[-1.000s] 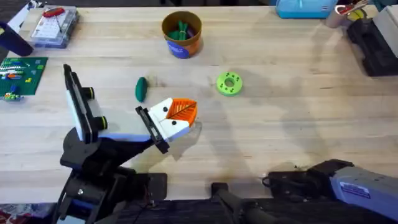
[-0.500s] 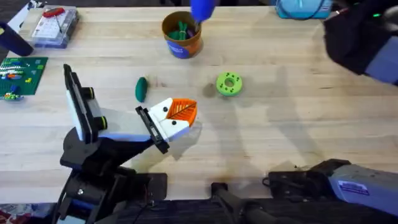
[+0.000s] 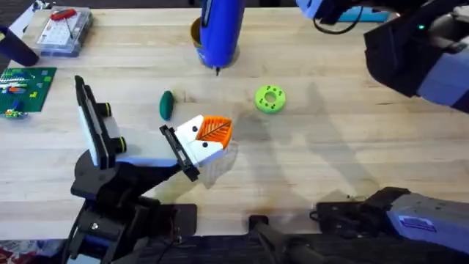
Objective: Pick up the gripper from the table and insert it into the empty holder that is missing its gripper. Then pick up a screw, insert it into the mounting hole, and use the screwdriver to tighten it. Finally, clean up the table by picking up the vegetable and placing it into the bucket.
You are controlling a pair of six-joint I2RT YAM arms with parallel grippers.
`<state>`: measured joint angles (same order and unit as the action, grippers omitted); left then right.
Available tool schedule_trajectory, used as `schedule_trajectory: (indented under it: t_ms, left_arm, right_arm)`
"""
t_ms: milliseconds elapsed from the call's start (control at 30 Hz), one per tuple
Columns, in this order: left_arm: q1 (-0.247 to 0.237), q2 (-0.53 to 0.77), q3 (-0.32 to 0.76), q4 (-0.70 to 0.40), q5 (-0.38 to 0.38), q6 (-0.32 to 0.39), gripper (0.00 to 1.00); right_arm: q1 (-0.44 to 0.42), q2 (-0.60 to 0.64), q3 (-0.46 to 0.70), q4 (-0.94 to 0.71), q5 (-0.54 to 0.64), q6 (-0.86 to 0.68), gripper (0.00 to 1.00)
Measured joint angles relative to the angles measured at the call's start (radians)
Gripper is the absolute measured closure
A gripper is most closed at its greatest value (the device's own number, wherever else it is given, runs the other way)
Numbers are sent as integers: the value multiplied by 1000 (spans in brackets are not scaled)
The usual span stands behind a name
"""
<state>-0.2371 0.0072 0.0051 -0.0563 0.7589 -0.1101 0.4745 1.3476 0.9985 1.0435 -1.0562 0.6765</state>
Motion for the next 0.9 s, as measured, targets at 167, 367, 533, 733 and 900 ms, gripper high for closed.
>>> schedule_trajectory:
  t_ms: [167,367,533,733,900]
  left_arm:
    - [0,0,0,0,0,0,984]
    - [0,0,0,0,0,0,984]
    - [0,0,0,0,0,0,984]
    - [0,0,0,0,0,0,984]
    - [0,0,0,0,0,0,984]
  right_arm:
    - [54,0,0,13,-34,-8,916]
    - [96,0,3,17,-49,-26,916]
    - [101,0,37,-6,-68,-42,914]
    - [116,10,117,-15,-97,-50,915]
    - [151,67,185,-11,-129,-53,917]
